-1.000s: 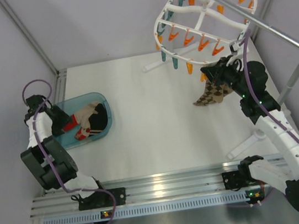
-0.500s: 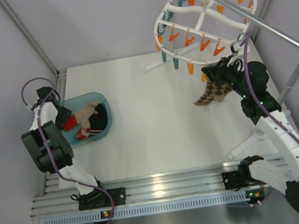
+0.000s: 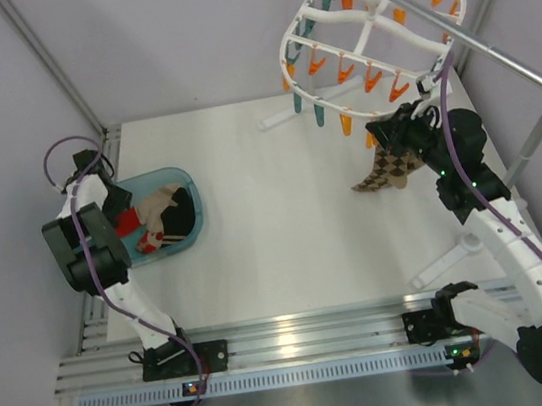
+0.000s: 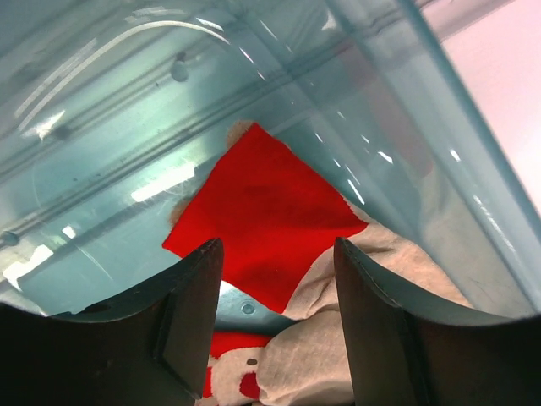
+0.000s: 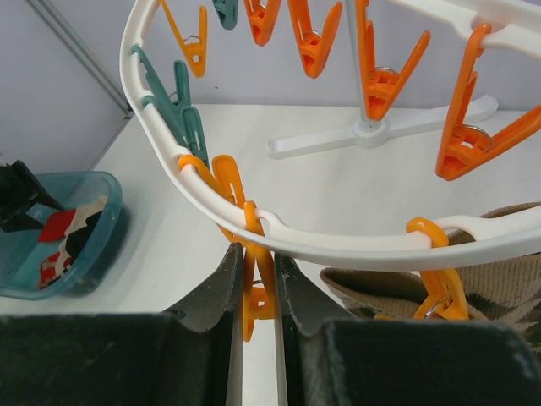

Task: Clip the socks to the hanger
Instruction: Pick up the sock from the bin, then clamp the sock onto the hanger.

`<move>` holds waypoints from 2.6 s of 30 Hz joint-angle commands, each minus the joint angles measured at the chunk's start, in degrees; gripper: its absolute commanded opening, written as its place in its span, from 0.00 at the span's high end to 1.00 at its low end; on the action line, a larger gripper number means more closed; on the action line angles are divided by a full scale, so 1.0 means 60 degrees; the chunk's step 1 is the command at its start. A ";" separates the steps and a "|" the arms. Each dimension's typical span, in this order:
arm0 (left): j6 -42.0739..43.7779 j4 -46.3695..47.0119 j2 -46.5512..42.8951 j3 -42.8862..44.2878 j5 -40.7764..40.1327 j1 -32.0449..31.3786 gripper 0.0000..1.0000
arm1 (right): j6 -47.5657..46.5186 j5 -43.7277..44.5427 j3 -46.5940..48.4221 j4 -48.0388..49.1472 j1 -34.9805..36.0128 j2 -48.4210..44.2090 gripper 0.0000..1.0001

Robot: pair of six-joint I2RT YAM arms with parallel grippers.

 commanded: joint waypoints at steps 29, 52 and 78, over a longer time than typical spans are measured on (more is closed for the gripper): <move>0.3444 0.2143 -0.2553 -0.0442 -0.1327 -0.1220 1.00 | -0.0548 0.0008 0.0961 -0.0168 -0.0120 0.0384 1.00; 1.5530 0.8208 -0.6759 -0.4044 1.0064 -0.5292 1.00 | -0.0431 -0.0124 0.0961 0.0124 -0.0105 0.0164 1.00; 1.8405 1.6002 -0.2310 -0.4590 0.6040 -1.1270 1.00 | 0.1472 -0.0637 0.0902 0.0740 -0.0120 0.0413 1.00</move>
